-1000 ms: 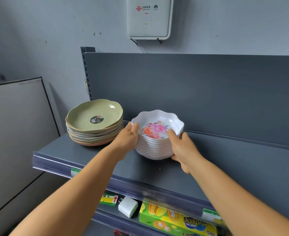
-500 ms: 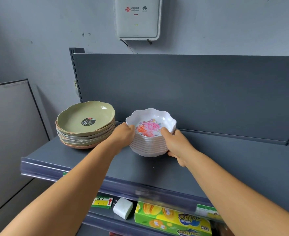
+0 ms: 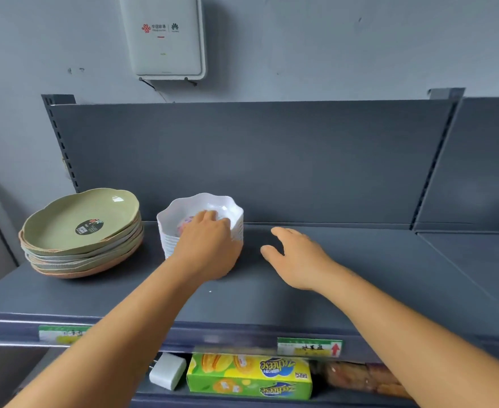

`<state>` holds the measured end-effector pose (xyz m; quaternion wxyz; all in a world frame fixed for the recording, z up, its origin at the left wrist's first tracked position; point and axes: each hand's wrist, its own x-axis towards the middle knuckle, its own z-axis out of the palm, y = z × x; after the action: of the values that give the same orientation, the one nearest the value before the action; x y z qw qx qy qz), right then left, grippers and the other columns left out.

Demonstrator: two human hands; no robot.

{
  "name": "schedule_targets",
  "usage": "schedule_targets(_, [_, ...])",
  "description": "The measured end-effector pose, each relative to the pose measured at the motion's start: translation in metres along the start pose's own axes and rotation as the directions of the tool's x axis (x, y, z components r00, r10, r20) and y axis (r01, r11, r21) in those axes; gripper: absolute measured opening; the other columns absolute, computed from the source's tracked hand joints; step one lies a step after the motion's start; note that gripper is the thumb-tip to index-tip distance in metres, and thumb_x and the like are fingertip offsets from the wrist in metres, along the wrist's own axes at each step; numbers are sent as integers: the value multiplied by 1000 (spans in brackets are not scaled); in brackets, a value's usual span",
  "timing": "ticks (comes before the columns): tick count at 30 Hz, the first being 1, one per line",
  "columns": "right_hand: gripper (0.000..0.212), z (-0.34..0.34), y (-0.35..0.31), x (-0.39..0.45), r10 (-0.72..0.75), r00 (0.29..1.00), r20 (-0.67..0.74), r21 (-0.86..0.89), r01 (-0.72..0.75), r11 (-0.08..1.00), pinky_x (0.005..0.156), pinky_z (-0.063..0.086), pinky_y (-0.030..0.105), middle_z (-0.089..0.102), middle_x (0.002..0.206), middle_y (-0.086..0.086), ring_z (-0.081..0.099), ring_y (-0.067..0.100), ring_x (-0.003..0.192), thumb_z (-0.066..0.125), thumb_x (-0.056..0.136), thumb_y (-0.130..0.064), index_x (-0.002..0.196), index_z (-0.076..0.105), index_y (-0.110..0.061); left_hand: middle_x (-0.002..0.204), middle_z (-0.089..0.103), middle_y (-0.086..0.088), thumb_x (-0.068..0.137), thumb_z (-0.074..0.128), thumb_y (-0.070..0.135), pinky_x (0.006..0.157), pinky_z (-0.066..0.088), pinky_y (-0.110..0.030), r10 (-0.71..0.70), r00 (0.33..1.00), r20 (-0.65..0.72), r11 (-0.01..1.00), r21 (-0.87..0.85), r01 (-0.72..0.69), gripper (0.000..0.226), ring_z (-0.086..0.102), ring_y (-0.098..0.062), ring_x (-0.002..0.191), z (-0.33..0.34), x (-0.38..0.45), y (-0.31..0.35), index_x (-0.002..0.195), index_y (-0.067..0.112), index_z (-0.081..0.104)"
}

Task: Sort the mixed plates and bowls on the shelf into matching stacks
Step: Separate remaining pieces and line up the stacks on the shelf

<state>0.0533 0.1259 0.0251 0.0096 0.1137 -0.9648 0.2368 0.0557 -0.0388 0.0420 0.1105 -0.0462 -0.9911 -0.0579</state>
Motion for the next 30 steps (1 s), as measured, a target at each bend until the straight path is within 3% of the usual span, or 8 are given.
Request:
schedule_targets(3, [56,-19,33,-22,-6,1000,-19,-115,4,993,116,23,34,28,155,1,21,20,144,35,100,-41,147,29,-13,124,53,-9,95,45,38,98,35,-32,115,993,7,993,17,-115,39,42,-26,122,8,-6,41,117,7,55])
schedule_targets(9, [53,-63,118,-71,33,998,-48,-263,-45,964,116,21,37,29,155,0,19,20,145,34,99,-41,146,31,-15,131,52,-7,95,43,41,101,39,-34,246,966,76,968,25,-249,47,43,-26,126,31,-10,142,129,10,49])
schedule_targets(22, [61,-181,340,-194,214,970,-118,-258,-238,936,119,18,34,20,159,-1,16,17,147,37,98,-44,151,22,-17,141,47,-6,97,42,37,106,38,-37,419,901,116,907,-104,-408,49,38,-25,132,67,-30,410,140,14,42])
schedule_targets(30, [53,-233,432,-236,323,920,-222,-232,-372,899,110,31,32,39,148,0,33,21,136,41,97,-44,141,37,-17,140,47,-6,96,42,36,104,38,-37,464,875,134,885,-109,-453,48,39,-25,131,84,-12,516,139,15,43])
